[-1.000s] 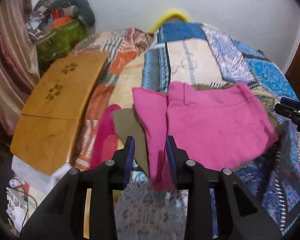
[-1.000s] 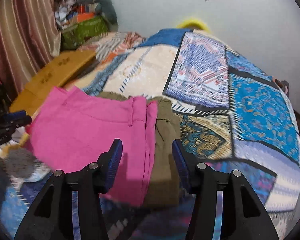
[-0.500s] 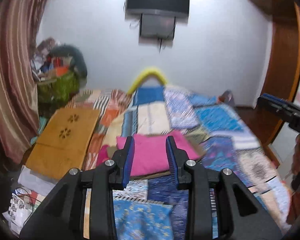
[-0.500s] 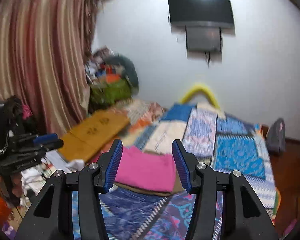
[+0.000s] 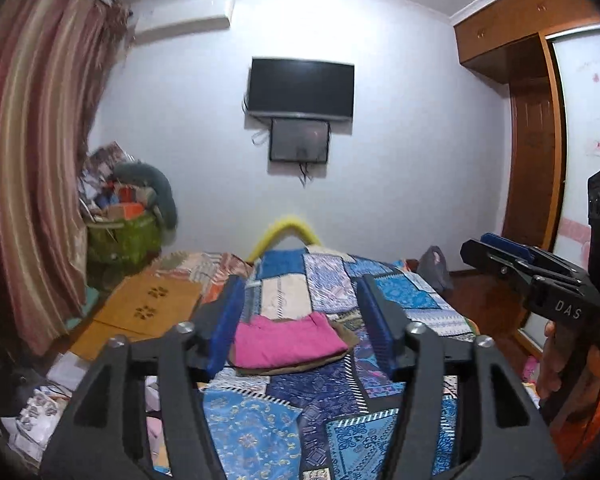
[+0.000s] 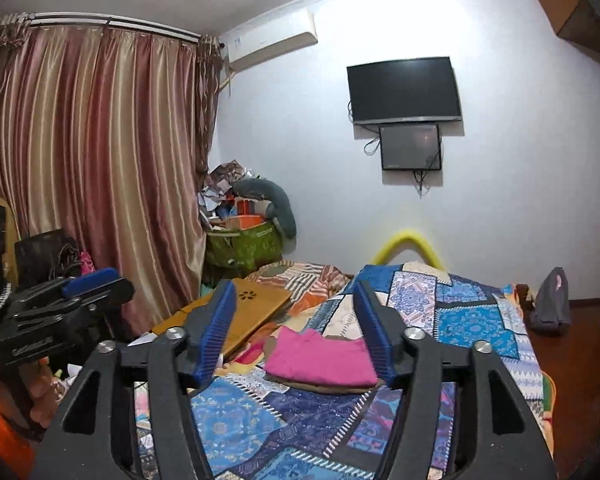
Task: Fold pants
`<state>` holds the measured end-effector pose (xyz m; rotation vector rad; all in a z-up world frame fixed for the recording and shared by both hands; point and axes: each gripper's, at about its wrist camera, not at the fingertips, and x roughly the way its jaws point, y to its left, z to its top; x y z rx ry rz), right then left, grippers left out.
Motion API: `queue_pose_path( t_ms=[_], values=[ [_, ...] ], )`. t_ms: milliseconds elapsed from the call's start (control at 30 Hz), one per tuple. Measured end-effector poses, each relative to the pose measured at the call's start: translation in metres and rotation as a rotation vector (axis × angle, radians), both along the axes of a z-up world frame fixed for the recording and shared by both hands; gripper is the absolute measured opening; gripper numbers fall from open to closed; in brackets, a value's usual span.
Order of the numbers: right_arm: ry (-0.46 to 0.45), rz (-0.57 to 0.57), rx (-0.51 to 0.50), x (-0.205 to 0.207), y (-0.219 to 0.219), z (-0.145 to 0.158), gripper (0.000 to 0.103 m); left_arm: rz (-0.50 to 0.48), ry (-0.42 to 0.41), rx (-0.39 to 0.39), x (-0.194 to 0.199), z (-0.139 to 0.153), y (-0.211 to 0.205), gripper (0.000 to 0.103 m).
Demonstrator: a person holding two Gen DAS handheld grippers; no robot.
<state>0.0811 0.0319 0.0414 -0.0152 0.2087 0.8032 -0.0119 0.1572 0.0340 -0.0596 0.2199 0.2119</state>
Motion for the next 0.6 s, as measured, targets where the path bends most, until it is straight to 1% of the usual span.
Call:
queue_pose_path(
  t_ms=[33,100,167,200,233,267,300,333,367,400,600],
  values=[
    [-0.004,-0.005,0.006,-0.004,-0.002,-0.001,0.065,0.001,-0.005,0.008,-0.005,0.000,-0.004,0.060],
    [-0.011,-0.008,0.021,-0.010,-0.005,0.000,0.076,0.004,-0.013,0.012,-0.014,-0.001,-0.010,0.067],
    [-0.019,-0.015,0.042,-0.015,-0.010,0.000,0.083,0.004,-0.022,0.002,-0.022,-0.002,-0.012,0.076],
    [-0.025,-0.019,0.053,-0.019,-0.012,0.000,0.086,0.006,-0.025,-0.001,-0.025,-0.003,-0.013,0.078],
    [-0.029,-0.020,0.057,-0.022,-0.014,-0.001,0.087,0.008,-0.028,-0.001,-0.027,-0.003,-0.014,0.084],
    [-0.033,-0.022,0.057,-0.024,-0.015,-0.002,0.092,0.014,-0.030,-0.003,-0.030,-0.004,-0.015,0.090],
    [-0.039,-0.028,0.059,-0.025,-0.015,-0.003,0.097,0.021,-0.031,-0.005,-0.031,-0.005,-0.015,0.093],
    [-0.047,-0.034,0.062,-0.026,-0.014,-0.003,0.098,0.025,-0.034,-0.008,-0.033,-0.005,-0.015,0.096],
    [-0.052,-0.036,0.063,-0.030,-0.015,-0.004,0.102,0.030,-0.037,-0.010,-0.035,-0.006,-0.015,0.097],
    [-0.056,-0.039,0.066,-0.031,-0.016,-0.005,0.103,0.037,-0.040,-0.009,-0.037,-0.007,-0.016,0.097],
    [-0.065,-0.070,0.071,-0.035,-0.018,-0.006,0.103,0.044,-0.044,0.010,-0.040,-0.010,-0.025,0.101]
  ],
)
